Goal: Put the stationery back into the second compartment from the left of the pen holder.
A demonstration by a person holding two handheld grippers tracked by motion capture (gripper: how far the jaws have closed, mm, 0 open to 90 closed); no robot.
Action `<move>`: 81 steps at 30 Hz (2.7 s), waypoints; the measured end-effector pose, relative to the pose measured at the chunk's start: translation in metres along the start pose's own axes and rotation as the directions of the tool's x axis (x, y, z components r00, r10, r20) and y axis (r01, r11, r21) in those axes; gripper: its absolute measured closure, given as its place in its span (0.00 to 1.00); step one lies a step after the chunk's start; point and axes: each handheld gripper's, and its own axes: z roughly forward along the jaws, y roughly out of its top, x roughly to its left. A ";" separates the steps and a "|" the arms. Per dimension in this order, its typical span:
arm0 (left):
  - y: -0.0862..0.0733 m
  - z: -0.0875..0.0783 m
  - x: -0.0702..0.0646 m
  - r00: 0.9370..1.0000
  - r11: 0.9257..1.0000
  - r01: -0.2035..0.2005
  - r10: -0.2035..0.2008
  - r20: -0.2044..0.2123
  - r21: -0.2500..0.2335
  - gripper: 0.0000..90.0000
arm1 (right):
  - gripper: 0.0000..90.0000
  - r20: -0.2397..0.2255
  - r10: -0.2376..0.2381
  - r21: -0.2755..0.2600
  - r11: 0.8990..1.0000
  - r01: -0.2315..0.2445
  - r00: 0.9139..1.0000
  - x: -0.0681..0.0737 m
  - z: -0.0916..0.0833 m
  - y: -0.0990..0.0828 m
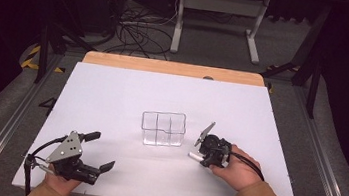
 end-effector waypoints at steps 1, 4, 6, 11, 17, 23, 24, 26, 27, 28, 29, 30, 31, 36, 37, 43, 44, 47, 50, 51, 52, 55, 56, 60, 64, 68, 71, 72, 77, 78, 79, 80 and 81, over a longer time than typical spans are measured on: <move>0.000 0.000 0.000 1.000 1.000 -0.002 0.002 -0.001 0.001 0.03 | 0.87 0.001 -0.004 0.002 1.000 0.004 1.000 0.000 0.000 0.000; 0.000 0.000 0.000 1.000 1.000 -0.005 0.005 -0.001 0.002 0.03 | 0.87 0.000 -0.001 0.005 1.000 0.001 1.000 0.001 0.000 0.000; 0.000 0.000 -0.001 1.000 1.000 -0.006 0.006 -0.002 0.001 0.03 | 0.87 0.003 -0.006 0.005 1.000 0.006 1.000 0.000 0.000 0.000; 0.000 0.000 -0.001 1.000 1.000 -0.005 0.005 -0.002 0.002 0.03 | 0.87 0.007 -0.022 0.009 1.000 0.022 1.000 0.001 0.000 0.001; 0.000 0.000 -0.001 1.000 1.000 -0.005 0.005 -0.001 0.003 0.03 | 0.88 0.008 -0.025 0.011 1.000 0.025 1.000 0.001 0.000 0.001; 0.001 0.000 -0.002 1.000 1.000 -0.005 0.005 0.000 0.001 0.03 | 0.88 0.001 -0.029 -0.008 1.000 0.029 1.000 0.002 -0.004 0.000; 0.001 0.000 -0.002 1.000 1.000 -0.006 0.006 -0.002 0.000 0.03 | 0.88 0.005 -0.037 -0.022 0.999 0.037 0.999 0.002 -0.006 -0.001; 0.000 0.000 -0.001 1.000 1.000 -0.003 0.003 -0.001 -0.003 0.03 | 0.88 0.008 -0.021 -0.046 0.999 0.021 1.000 0.004 -0.011 -0.002; 0.000 0.000 -0.001 1.000 1.000 -0.002 0.002 -0.003 -0.002 0.03 | 0.88 0.012 -0.020 -0.066 0.998 0.020 1.000 0.004 -0.014 -0.003; 0.000 0.000 -0.001 1.000 1.000 -0.001 0.001 -0.004 -0.003 0.03 | 0.88 0.015 -0.018 -0.082 0.996 0.019 1.000 0.005 -0.017 -0.003; 0.000 0.000 -0.001 1.000 1.000 -0.001 0.001 -0.005 -0.005 0.03 | 0.88 0.020 -0.026 -0.103 0.994 0.028 0.999 0.005 -0.019 -0.004; 0.000 0.000 -0.001 1.000 1.000 0.000 0.000 -0.006 -0.006 0.03 | 0.88 0.022 -0.022 -0.126 0.992 0.024 1.000 0.006 -0.023 -0.005; 0.000 0.000 -0.001 1.000 1.000 0.000 0.000 -0.008 -0.006 0.03 | 0.88 0.025 -0.023 -0.137 0.990 0.026 0.999 0.006 -0.025 -0.006; 0.000 0.000 0.000 1.000 1.000 0.009 -0.009 -0.009 -0.009 0.03 | 0.88 0.059 -0.026 -0.236 0.971 0.039 0.998 0.010 -0.039 -0.010; 0.000 0.000 0.000 1.000 1.000 0.010 -0.010 -0.009 -0.009 0.03 | 0.88 0.068 -0.030 -0.262 0.964 0.046 0.997 0.010 -0.042 -0.012; 0.000 0.000 0.000 1.000 1.000 0.015 -0.016 -0.017 -0.019 0.03 | 0.88 0.088 -0.029 -0.366 0.929 0.059 0.996 0.013 -0.058 -0.015; 0.000 0.000 0.001 1.000 1.000 0.014 -0.014 -0.020 -0.020 0.03 | 0.88 0.093 -0.028 -0.377 0.924 0.061 0.995 0.013 -0.060 -0.015; 0.000 0.000 0.001 1.000 1.000 0.016 -0.017 -0.020 -0.024 0.03 | 0.88 0.103 -0.023 -0.417 0.907 0.064 0.994 0.015 -0.067 -0.015; 0.000 0.000 0.001 1.000 1.000 0.017 -0.018 -0.021 -0.025 0.03 | 0.88 0.103 -0.020 -0.467 0.882 0.066 0.994 0.016 -0.074 -0.017; 0.000 0.000 0.001 1.000 1.000 0.017 -0.018 -0.020 -0.025 0.03 | 0.88 0.101 -0.010 -0.488 0.871 0.059 0.995 0.016 -0.076 -0.017; 0.000 0.000 0.001 1.000 1.000 0.018 -0.019 -0.019 -0.025 0.03 | 0.88 0.100 -0.007 -0.505 0.861 0.057 0.995 0.016 -0.079 -0.018; 0.000 0.000 0.001 1.000 0.999 0.019 -0.019 -0.017 -0.026 0.03 | 0.88 0.101 0.002 -0.544 0.837 0.053 0.995 0.016 -0.083 -0.019; 0.000 0.000 0.001 1.000 1.000 0.020 -0.020 -0.015 -0.024 0.03 | 0.88 0.097 0.006 -0.557 0.829 0.049 0.995 0.016 -0.085 -0.020; -0.001 -0.001 0.001 1.000 0.999 0.023 -0.023 -0.016 -0.026 0.03 | 0.88 0.091 0.014 -0.617 0.786 0.046 0.996 0.016 -0.091 -0.021; -0.001 -0.002 0.001 1.000 0.999 0.023 -0.024 -0.016 -0.026 0.03 | 0.88 0.073 0.028 -0.664 0.748 0.028 0.997 0.015 -0.096 -0.022; -0.001 -0.002 0.001 1.000 0.999 0.022 -0.023 -0.017 -0.027 0.03 | 0.88 0.055 0.040 -0.706 0.708 0.011 0.998 0.015 -0.099 -0.021; -0.001 -0.002 0.001 0.999 0.999 0.030 -0.030 -0.014 -0.029 0.03 | 0.88 0.039 0.054 -0.738 0.675 -0.007 0.998 0.014 -0.101 -0.021; -0.001 -0.002 0.001 0.999 0.999 0.030 -0.031 -0.015 -0.030 0.03 | 0.88 0.036 0.060 -0.747 0.664 -0.013 0.998 0.014 -0.101 -0.021; -0.001 -0.002 0.001 0.999 0.999 0.031 -0.032 -0.016 -0.031 0.03 | 0.88 0.014 0.083 -0.790 0.612 -0.040 0.996 0.012 -0.103 -0.021; -0.001 -0.002 0.001 0.999 0.999 0.031 -0.032 -0.016 -0.031 0.03 | 0.88 0.013 0.090 -0.797 0.602 -0.044 0.996 0.012 -0.104 -0.021; -0.001 -0.002 0.001 0.999 0.999 0.031 -0.031 -0.015 -0.031 0.03 | 0.88 0.016 0.099 -0.805 0.592 -0.046 0.995 0.012 -0.104 -0.021; -0.001 -0.002 0.001 0.999 0.999 0.031 -0.032 -0.015 -0.031 0.03 | 0.88 0.018 0.102 -0.809 0.586 -0.046 0.995 0.012 -0.105 -0.020; -0.001 -0.003 0.002 0.999 0.999 0.026 -0.027 -0.020 -0.032 0.03 | 0.88 0.017 0.105 -0.814 0.579 -0.047 0.994 0.012 -0.105 -0.020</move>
